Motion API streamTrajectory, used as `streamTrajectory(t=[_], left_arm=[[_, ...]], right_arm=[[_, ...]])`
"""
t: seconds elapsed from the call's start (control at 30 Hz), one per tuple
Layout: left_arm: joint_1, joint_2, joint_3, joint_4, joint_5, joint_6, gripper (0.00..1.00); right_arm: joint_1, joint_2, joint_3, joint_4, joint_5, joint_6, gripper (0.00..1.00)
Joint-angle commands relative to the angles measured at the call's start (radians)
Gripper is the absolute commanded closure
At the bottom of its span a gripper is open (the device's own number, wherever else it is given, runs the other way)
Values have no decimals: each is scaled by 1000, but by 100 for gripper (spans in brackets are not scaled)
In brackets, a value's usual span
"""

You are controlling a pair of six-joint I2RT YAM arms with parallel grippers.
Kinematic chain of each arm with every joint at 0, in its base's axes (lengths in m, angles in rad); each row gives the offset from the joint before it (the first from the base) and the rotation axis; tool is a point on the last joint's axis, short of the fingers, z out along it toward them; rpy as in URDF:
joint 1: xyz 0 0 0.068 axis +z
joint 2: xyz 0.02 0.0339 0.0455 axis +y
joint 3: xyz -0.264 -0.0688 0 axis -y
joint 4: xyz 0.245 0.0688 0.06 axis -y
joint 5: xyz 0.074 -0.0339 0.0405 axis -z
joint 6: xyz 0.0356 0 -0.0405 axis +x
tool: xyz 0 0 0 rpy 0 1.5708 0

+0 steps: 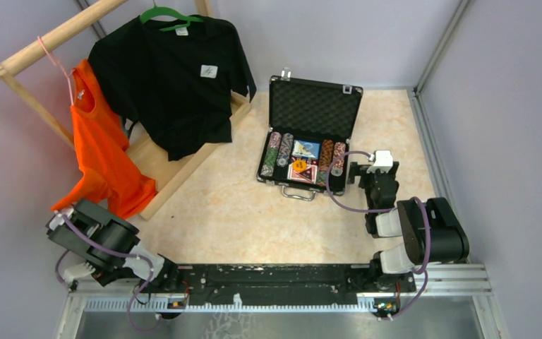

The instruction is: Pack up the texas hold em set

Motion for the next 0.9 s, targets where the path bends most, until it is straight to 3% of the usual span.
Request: streamTrajectory(t=[0.0, 0.2, 0.43, 0.7, 0.87], left_arm=[[-30, 28, -22, 75, 139, 3, 0], [-48, 28, -16, 50, 167, 3, 0], [-50, 6, 107, -79, 104, 0, 0], [-69, 12, 26, -28, 197, 2, 0], [-69, 12, 85, -77, 139, 3, 0]], right_arm=[[-6, -2, 16, 67, -5, 6, 1], [-6, -3, 16, 67, -5, 6, 1], [-6, -3, 16, 67, -5, 7, 1], [-6, -3, 16, 68, -5, 6, 1], [-6, -3, 16, 67, -6, 6, 1]])
